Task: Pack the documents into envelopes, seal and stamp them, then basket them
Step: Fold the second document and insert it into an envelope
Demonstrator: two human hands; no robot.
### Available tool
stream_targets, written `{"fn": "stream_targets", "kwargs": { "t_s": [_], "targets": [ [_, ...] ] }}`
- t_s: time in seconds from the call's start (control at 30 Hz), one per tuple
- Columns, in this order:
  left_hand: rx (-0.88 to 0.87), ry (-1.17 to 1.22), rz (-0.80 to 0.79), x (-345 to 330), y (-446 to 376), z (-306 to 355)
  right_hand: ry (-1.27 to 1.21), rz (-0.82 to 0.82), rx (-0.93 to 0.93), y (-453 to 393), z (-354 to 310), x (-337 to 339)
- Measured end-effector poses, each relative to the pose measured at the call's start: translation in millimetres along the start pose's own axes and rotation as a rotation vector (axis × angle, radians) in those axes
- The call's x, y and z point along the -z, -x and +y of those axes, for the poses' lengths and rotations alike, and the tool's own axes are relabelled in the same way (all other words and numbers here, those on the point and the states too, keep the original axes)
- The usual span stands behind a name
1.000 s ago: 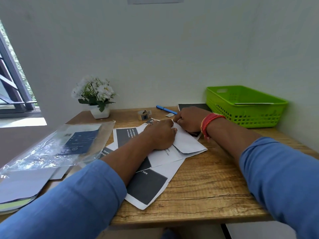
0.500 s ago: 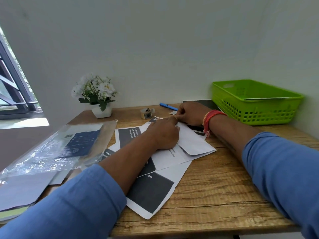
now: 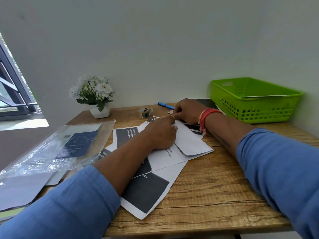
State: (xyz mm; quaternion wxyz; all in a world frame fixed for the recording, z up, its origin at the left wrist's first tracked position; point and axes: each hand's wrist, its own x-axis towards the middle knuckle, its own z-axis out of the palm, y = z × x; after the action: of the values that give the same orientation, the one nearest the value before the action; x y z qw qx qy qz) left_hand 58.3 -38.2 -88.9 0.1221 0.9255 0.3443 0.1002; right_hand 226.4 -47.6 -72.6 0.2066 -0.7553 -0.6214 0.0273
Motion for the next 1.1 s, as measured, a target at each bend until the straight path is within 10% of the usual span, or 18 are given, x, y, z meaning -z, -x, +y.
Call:
{"fn": "stream_targets", "kwargs": {
  "t_s": [1.1],
  "targets": [
    [-0.044, -0.119, -0.013, -4, -2, -1, -0.282, 0.16, -0.108, 8, -3, 7]
  ]
}}
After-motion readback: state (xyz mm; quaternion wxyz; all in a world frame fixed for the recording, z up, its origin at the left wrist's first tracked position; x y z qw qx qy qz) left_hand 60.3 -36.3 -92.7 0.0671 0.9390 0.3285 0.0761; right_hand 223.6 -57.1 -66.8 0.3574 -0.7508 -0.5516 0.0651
